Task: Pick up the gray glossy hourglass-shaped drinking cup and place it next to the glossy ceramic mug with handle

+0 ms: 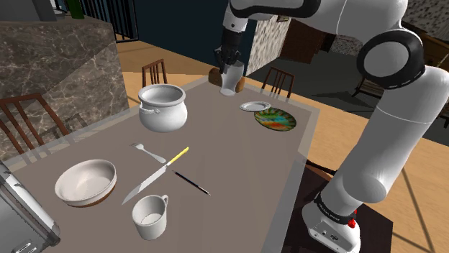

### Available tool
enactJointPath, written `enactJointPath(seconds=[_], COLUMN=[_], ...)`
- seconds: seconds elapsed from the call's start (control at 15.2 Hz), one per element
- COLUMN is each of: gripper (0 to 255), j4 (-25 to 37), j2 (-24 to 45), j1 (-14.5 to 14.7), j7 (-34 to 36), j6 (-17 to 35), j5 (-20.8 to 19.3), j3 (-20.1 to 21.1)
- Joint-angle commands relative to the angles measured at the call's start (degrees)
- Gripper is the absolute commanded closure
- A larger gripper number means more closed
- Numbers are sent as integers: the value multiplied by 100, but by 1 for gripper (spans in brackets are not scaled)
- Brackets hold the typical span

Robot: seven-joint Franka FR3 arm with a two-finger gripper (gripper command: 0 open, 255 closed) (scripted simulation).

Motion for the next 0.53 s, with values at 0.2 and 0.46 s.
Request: enactJointPath(seconds=[0.2,0.46], gripper=[255,255], j4=[-973,-1556], j2=[-775,-1272], j1=[294,514], j7=[534,989], j6=[232,344], j5=[-68,-80], j3=[241,480])
